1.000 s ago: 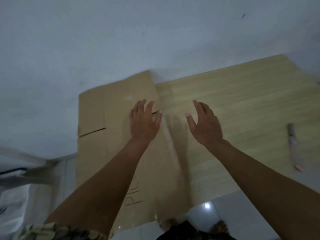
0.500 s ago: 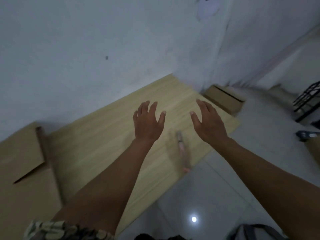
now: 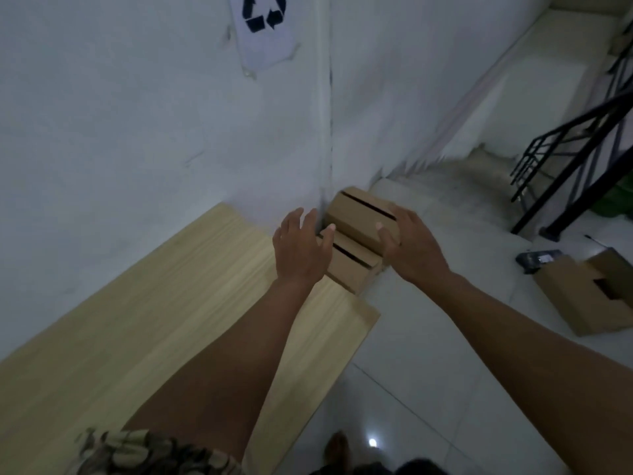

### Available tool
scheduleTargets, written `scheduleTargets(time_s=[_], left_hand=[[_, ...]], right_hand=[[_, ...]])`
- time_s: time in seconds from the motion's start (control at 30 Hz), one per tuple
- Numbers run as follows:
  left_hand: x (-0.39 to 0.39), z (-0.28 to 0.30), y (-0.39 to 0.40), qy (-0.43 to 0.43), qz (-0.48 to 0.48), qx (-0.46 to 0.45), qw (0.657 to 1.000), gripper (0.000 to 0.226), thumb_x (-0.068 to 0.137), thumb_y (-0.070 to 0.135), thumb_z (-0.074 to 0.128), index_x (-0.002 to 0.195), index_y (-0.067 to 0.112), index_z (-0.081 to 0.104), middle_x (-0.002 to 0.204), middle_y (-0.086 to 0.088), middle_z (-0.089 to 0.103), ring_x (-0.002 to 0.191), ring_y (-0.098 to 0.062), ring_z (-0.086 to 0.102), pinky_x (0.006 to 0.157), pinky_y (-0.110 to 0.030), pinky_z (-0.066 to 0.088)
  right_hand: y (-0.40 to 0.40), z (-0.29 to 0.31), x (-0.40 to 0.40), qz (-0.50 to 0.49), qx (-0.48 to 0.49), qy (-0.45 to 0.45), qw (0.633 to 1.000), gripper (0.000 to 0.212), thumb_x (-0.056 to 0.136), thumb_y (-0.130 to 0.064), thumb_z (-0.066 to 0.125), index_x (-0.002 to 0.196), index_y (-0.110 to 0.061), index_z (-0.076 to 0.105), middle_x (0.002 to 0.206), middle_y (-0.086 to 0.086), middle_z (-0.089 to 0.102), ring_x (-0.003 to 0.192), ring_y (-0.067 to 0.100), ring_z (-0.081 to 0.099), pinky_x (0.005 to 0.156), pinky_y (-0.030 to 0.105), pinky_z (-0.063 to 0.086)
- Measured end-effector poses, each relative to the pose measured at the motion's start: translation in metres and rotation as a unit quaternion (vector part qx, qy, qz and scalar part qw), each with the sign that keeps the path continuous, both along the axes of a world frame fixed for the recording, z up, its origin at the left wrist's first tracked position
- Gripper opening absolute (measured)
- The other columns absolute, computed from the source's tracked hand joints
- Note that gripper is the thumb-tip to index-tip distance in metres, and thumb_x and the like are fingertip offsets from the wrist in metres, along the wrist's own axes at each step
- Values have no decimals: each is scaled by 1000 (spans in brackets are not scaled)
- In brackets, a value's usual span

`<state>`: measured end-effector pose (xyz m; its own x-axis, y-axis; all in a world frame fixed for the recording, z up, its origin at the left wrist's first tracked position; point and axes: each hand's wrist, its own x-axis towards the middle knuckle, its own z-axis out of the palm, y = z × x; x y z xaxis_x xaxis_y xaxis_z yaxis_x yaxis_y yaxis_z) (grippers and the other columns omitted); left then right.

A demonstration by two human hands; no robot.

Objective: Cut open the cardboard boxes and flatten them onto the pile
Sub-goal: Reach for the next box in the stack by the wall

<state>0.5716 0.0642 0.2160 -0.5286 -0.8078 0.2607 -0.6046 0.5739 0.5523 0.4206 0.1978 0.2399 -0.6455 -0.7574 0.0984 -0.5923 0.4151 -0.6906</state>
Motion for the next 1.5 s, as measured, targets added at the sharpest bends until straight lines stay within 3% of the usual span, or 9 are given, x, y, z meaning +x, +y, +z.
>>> scheduleTargets(time_s=[0.2,0.4,0.53,0.97,1.07,1.17,1.27,1.37,1.5], left_hand=[[-114,-27,-28,-21,8,48,999,58,101,49,50,145,11,52,153,-15,45,142,-33,38,114,-48,33],[-239,-82,-35,0,109,87,990,71,90,56,45,132,2,63,136,-24,58,128,-40,54,104,-51,46],[-316,-125,-19,-31,168,201,965,62,98,51,52,143,9,52,148,-17,48,137,-36,43,110,-47,36],[-502,-335,-59,-34,265,344,900,71,98,49,59,151,7,40,156,-15,38,145,-28,33,113,-36,30],[-531,-391,-71,2,312,383,869,68,97,51,60,148,10,42,154,-11,39,143,-26,35,104,-26,26],[-561,-462,-92,70,373,392,838,68,93,57,61,143,14,45,150,-9,41,141,-29,38,104,-29,32],[-582,-525,-106,139,456,402,782,91,94,64,55,160,13,21,165,-6,24,151,-24,25,117,-32,24],[-596,-574,-114,197,494,386,754,83,96,63,52,159,16,26,161,-2,34,147,-21,33,111,-25,24],[-603,-604,-127,274,527,355,722,72,92,61,61,151,23,42,138,9,52,122,-10,48,103,-23,34]], right_hand=[[-30,-26,-127,8,41,-28,999,53,104,-38,48,152,-17,40,154,8,43,141,23,41,109,26,26],[-63,-81,-269,60,92,-58,992,54,105,-42,46,153,-17,40,151,9,46,139,25,43,114,34,31],[-75,-127,-358,99,159,-90,978,54,104,-43,46,153,-18,40,149,10,47,136,27,46,113,38,36],[-171,-358,-562,61,239,-182,952,57,105,-52,39,151,-19,42,147,9,51,131,26,51,107,35,37],[-188,-424,-592,48,250,-202,946,63,104,-51,39,156,-15,33,153,12,44,137,29,46,109,37,35],[-214,-502,-619,40,240,-237,941,71,103,-56,37,160,-16,22,161,13,31,144,30,37,112,40,32],[-236,-569,-638,41,214,-279,935,72,103,-58,35,162,-19,17,166,9,22,149,28,30,117,39,26],[-253,-619,-647,54,164,-329,928,69,101,-63,36,157,-24,31,159,5,36,145,24,37,117,38,29],[-272,-655,-650,67,85,-390,915,58,88,-64,59,134,-29,54,127,-6,63,118,15,60,103,39,49]])
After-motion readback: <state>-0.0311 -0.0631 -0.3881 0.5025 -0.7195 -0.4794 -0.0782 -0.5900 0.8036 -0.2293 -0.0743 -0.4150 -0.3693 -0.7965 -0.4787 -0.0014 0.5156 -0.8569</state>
